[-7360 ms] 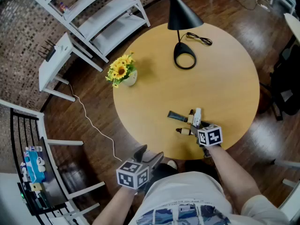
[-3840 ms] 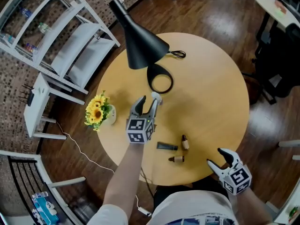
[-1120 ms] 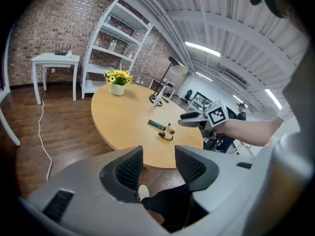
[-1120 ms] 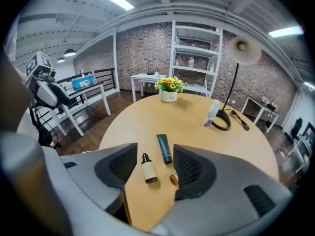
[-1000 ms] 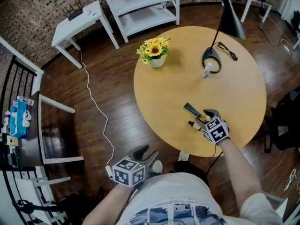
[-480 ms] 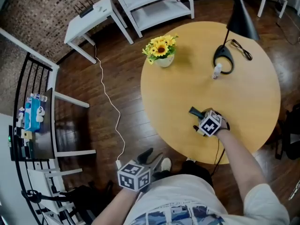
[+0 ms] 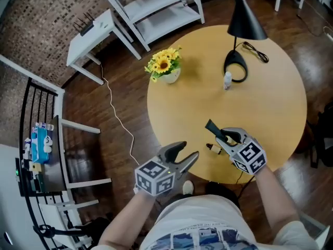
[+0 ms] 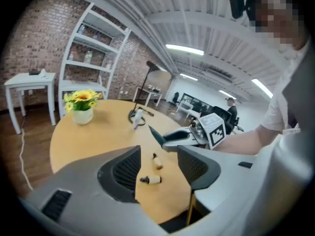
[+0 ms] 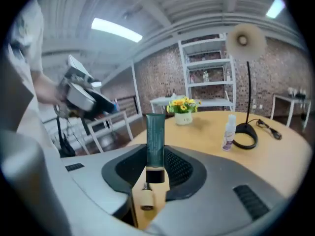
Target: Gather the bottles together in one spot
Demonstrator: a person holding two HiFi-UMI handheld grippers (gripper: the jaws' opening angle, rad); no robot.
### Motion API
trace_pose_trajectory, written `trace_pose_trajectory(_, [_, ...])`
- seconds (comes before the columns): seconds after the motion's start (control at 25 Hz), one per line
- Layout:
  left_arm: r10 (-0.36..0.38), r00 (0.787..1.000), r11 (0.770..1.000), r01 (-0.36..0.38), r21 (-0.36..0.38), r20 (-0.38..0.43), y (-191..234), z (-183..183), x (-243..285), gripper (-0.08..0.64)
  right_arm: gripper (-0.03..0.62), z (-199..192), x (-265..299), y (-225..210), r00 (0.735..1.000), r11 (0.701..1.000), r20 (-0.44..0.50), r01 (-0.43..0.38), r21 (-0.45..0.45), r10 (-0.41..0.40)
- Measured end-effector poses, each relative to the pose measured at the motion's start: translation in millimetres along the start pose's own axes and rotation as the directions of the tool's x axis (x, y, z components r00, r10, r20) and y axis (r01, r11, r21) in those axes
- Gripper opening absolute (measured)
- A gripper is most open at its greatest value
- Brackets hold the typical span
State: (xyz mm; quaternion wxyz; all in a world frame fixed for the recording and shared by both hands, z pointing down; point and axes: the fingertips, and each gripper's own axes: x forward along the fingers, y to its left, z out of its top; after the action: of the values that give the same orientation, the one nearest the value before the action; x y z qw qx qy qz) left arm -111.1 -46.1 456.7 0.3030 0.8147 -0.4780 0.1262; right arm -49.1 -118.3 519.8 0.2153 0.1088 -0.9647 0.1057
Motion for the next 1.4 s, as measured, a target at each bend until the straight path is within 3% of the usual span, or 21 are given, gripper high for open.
trace_pose_trajectory(0.08, [-0.117,0.993,0.991,0.115,0.073,0.022,-19.3,32.2,25.1,0.260,0.121,22.0,-30.9,17.4,0.982,0.989,0.158,-0.117,0.090,0.102])
trace_pose_trajectory(0.16, [-0.249,0.968,0.961,0.245,0.126,0.022,-44.1,58.5,48.5,0.262,0.121,37.2,-58.5,28.6,0.950,0.969,0.264,-0.209,0.130,0.169])
trace_pose_trajectory(0.24, [-0.396,0.918,0.908,0.392,0.148,-0.006,-73.6,74.7,66.3,0.262,0.121,46.4,-80.9,33.3,0.918,0.950,0.337,-0.272,0.154,0.208])
trace_pose_trajectory(0.36, [-0.588,0.804,0.792,0.594,0.140,-0.083,-118.5,79.8,76.8,0.261,0.121,50.9,-107.9,34.2,0.877,0.922,0.422,-0.336,0.193,0.231])
trace_pose_trajectory(0.44, [-0.661,0.739,0.726,0.674,0.138,-0.130,-141.6,78.4,79.2,0.261,0.121,49.2,-125.4,30.9,0.853,0.904,0.467,-0.366,0.221,0.232])
trace_pose_trajectory(0.48, [-0.678,0.720,0.707,0.694,0.139,-0.145,-149.9,78.4,82.1,0.261,0.121,47.6,-134.3,28.8,0.842,0.894,0.485,-0.382,0.232,0.234])
trace_pose_trajectory(0.56, [-0.683,0.712,0.696,0.702,0.150,-0.165,-161.0,79.6,91.6,0.183,0.121,43.7,-149.3,24.9,0.827,0.882,0.509,-0.403,0.243,0.237])
trace_pose_trajectory(0.8, [-0.657,0.721,0.696,0.692,0.190,-0.220,-180.7,78.8,119.0,0.169,0.122,29.5,-169.9,6.2,0.824,0.882,0.531,-0.387,0.268,0.200])
trace_pose_trajectory(0.88, [-0.633,0.743,0.709,0.670,0.220,-0.220,-177.9,80.0,127.0,0.167,0.138,23.7,-169.3,-4.1,0.843,0.893,0.513,-0.346,0.287,0.161])
trace_pose_trajectory(0.96, [-0.587,0.784,0.739,0.621,0.262,-0.204,-170.1,85.2,136.9,0.166,0.183,14.3,-167.0,-14.4,0.875,0.910,0.470,-0.284,0.302,0.117])
trace_pose_trajectory(1.04, [-0.516,0.839,0.783,0.543,0.304,-0.170,-157.2,94.4,150.3,0.166,0.242,2.6,-165.9,-23.2,0.905,0.929,0.419,-0.210,0.306,0.066])
trace_pose_trajectory(1.2, [-0.342,0.935,0.874,0.351,0.336,-0.087,-122.8,112.7,187.3,0.166,0.249,-24.2,-171.1,-41.9,0.940,0.942,0.331,-0.036,0.335,-0.082])
trace_pose_trajectory(1.28, [-0.233,0.971,0.910,0.239,0.340,-0.060,-100.9,117.1,209.4,0.166,0.249,-38.0,-174.0,-46.8,0.949,0.936,0.282,0.037,0.349,-0.142])
trace_pose_trajectory(1.4, [-0.081,0.997,0.939,0.081,0.334,-0.014,-70.1,123.4,244.8,0.166,0.249,-53.1,-181.9,-50.9,0.948,0.920,0.230,0.122,0.372,-0.219])
